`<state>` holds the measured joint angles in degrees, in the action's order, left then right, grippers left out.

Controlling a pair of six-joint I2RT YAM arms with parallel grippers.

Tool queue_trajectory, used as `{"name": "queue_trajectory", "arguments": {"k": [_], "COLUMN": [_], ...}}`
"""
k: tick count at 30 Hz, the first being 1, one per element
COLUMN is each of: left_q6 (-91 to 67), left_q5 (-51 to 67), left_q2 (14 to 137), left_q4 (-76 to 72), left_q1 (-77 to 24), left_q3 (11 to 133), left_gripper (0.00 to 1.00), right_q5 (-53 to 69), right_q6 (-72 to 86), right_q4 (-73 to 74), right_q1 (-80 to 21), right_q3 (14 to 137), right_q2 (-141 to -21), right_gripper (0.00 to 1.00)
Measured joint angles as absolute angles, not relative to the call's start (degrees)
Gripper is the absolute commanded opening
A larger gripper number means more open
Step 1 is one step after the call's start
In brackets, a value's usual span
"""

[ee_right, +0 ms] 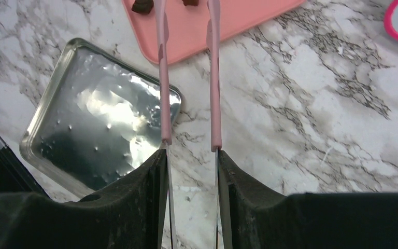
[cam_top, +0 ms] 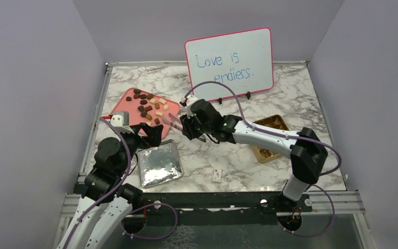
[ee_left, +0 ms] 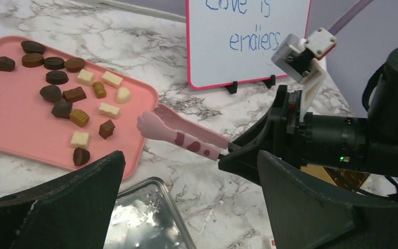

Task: Pack the chocolate
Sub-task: Pick up the fake chocolate from the plate.

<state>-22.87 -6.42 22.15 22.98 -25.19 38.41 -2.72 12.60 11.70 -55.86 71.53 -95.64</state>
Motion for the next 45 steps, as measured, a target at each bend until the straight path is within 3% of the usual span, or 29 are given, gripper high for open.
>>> {"name": "queue_trajectory", "arguments": {"k": [13,32,45], "left_q6": [-21.8,-21.3,-21.1], "left_q5": [-13.3,-14.6,-14.6], "left_q2": [16.1,13.7,13.8], "left_q4": [23.0,23.0,23.0], "left_q1": [-25.2,-25.2,-25.2], "left_q3": [37.8,37.8,37.8], "left_gripper": [0.99,0.99,0.99], "right_q5": [-8.7,-9.6,-10.9], "right_q6": [12.4,12.4,11.8], "right_q4": [18.1,20.1,20.3], "right_q1": [-59.5,-59.6,-59.6], "right_q3": [90.3,97.8,98.3], "right_q2": [-114.3,-120.9,-121.6], "right_gripper": [0.43,0.43,0.26]}}
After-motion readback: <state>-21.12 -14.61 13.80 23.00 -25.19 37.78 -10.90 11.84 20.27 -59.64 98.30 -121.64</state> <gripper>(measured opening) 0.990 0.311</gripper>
